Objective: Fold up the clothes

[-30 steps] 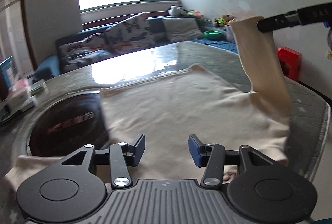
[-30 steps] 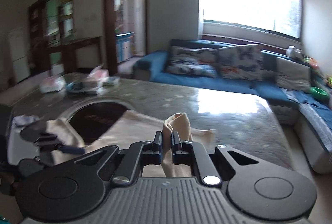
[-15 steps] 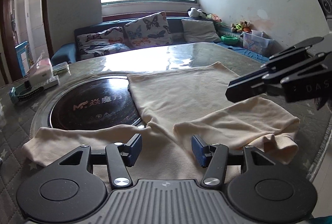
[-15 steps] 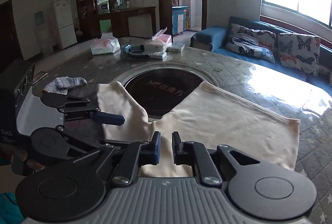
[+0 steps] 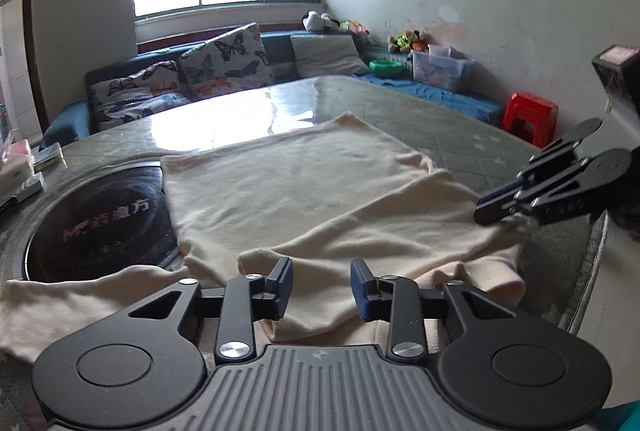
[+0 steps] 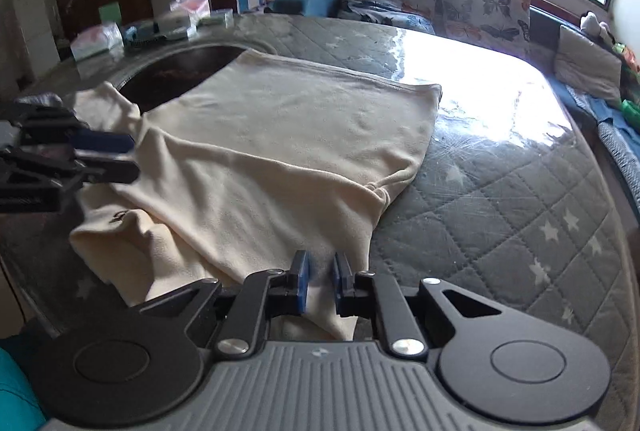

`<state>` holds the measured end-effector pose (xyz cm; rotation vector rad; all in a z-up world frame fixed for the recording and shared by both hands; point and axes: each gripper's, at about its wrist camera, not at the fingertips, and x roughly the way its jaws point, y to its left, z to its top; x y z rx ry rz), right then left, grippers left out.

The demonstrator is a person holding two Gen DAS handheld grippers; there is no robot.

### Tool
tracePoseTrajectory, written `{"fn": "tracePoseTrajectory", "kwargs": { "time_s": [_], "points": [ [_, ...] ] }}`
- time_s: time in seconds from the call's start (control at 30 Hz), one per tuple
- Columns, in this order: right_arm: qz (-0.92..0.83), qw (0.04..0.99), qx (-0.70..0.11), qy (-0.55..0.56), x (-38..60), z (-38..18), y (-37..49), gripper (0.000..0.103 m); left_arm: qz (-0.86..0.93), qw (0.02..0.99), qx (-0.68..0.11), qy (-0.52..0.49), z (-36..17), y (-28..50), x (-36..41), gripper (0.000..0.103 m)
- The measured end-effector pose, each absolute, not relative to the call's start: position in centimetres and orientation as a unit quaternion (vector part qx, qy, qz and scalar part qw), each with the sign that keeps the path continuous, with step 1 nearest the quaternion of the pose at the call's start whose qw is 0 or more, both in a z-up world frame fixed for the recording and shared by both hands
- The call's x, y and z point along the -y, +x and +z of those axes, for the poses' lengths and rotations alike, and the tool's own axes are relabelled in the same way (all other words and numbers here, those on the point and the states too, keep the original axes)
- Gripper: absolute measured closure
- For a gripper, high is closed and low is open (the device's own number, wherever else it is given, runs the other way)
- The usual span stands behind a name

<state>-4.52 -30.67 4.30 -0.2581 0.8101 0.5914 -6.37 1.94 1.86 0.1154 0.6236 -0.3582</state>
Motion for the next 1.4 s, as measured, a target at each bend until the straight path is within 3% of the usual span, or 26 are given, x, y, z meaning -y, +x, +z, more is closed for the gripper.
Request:
{"fn": "tracePoseTrajectory", "kwargs": {
  "time_s": [0.2, 0.4, 0.47, 1.1, 1.17, 1.4],
  "points": [
    [0.286, 0.880, -0.359, -0.119, 30.6, 5.9, -2.8, 0.092, -0.172, 0.932, -0.316, 0.042, 1.9, -5.6, -2.4, 0.073],
    [0.284, 0.876, -0.371, -0.120, 29.0, 4.1, 0.0, 0.092, -0.167, 0.932, -0.318, 0.042, 1.7, -4.6, -2.2, 0.073],
    [0.287, 0.874, -0.374, -0.118, 29.2, 3.8, 0.3, 0.092, -0.158, 0.930, -0.330, 0.049, 1.1, -4.6, -2.6, 0.077],
    [0.450, 0.793, -0.349, -0.218, 17.6, 4.3, -4.6, 0.090, -0.015, 0.942, -0.335, -0.008, 2.4, -7.9, -11.9, 0.075],
    [0.466, 0.783, -0.344, -0.227, 16.6, 4.3, -5.4, 0.084, 0.021, 0.942, -0.334, -0.019, 2.3, -8.0, -13.6, 0.071],
    [0.477, 0.778, -0.333, -0.238, 15.4, 4.7, -6.3, 0.084, 0.145, 0.932, -0.325, -0.067, 2.0, -7.6, -19.2, 0.061]
  ]
}}
